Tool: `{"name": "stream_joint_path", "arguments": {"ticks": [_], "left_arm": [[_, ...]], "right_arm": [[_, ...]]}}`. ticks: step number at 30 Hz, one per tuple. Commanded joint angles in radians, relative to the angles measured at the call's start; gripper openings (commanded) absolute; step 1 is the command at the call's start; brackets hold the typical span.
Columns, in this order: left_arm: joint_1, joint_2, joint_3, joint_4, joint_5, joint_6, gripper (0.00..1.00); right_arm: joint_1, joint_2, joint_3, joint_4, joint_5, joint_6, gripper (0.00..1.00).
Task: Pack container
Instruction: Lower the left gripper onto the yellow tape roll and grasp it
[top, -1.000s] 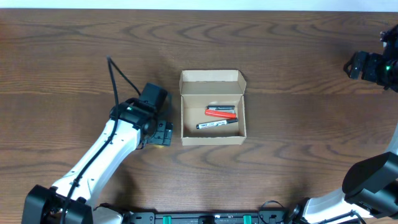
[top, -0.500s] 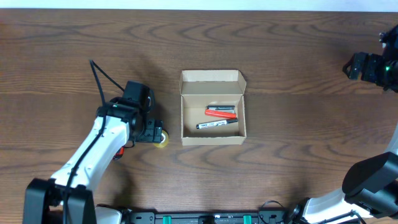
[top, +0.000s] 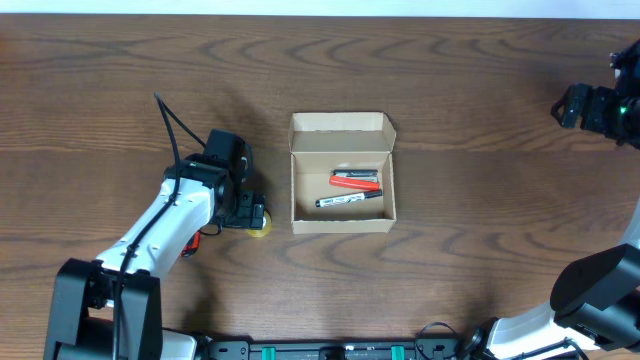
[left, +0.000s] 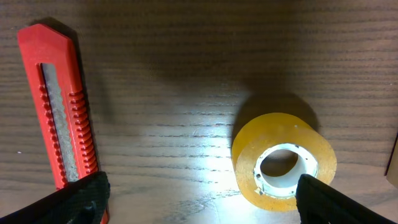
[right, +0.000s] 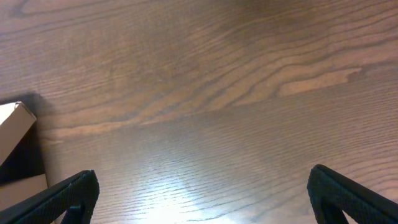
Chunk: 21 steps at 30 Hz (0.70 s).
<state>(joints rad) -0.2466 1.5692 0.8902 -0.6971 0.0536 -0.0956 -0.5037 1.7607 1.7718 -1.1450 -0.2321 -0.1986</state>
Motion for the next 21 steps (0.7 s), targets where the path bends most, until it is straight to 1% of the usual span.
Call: {"name": "stream_joint_path", "arguments": {"ticks": [1,21], "left_arm": [[0.004,0.013,-0.015,0.009,0.011,0.017,0.95],[0.004,0.013,-0.15,0.109,0.018,0.013,0.95]], "right_arm": [[0.008,0.0,0.001,-0.002,-0.007,0.003,0.99],[0.008,-0.001,0.001,-0.008,-0.008,0.003,0.99]]}}
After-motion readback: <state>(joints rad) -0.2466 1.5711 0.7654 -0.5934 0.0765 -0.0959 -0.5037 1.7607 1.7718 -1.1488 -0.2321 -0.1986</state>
